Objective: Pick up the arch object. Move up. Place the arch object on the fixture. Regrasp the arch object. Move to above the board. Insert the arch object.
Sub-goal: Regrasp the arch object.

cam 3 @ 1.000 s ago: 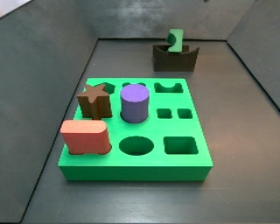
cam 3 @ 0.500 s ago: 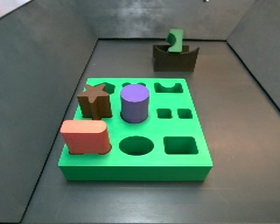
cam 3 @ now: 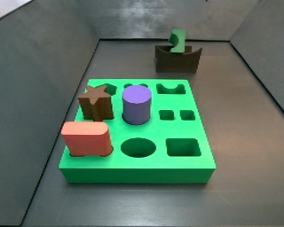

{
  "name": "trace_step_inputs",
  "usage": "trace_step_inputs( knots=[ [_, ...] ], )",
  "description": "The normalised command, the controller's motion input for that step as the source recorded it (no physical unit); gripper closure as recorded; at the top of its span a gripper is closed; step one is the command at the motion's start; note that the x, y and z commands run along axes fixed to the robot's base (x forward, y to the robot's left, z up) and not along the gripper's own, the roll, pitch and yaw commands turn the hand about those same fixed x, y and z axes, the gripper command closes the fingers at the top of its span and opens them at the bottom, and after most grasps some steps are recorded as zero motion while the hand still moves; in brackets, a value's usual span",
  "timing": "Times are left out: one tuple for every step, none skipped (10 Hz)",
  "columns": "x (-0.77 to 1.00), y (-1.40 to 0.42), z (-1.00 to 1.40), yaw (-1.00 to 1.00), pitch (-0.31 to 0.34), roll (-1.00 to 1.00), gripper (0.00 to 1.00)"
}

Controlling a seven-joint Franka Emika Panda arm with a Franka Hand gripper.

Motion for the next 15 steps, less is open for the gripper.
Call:
trace_step_inputs(
  knots=[
    [-0.01, -0.02, 0.01, 0.01, 0.033, 1.0, 0.0],
    [0.01, -0.02, 0.0, 0.02, 0.037, 1.0, 0.0],
    [0.03, -0.02, -0.01, 0.02, 0.046, 1.0, 0.0],
    [0.04, -0.02, -0.01, 0.03, 0.055, 1.0, 0.0],
    [0.05, -0.03, -0.01, 0.03, 0.066, 1.0, 0.0],
    [0.07, -0.03, -0.01, 0.04, 0.087, 1.0, 0.0],
    [0.08, -0.03, -0.01, 0.05, 0.107, 1.0, 0.0],
    [0.09, -0.03, -0.01, 0.07, 0.13, 1.0, 0.0],
    [0.1, -0.03, -0.02, 0.09, 0.155, 1.0, 0.0],
    [0.1, -0.04, -0.02, 0.14, 0.198, 1.0, 0.0],
    [0.1, -0.04, -0.02, 0.16, 0.191, 0.89, 0.0],
    [0.1, -0.04, -0.02, 0.19, 0.162, 0.63, 0.0],
    [0.1, -0.05, -0.02, 0.2, 0.137, 0.44, 0.0],
    [0.1, -0.03, -0.01, 0.21, 0.107, 0.28, 0.0],
    [0.08, -0.03, -0.01, 0.21, 0.054, 0.18, 0.0]
  ],
)
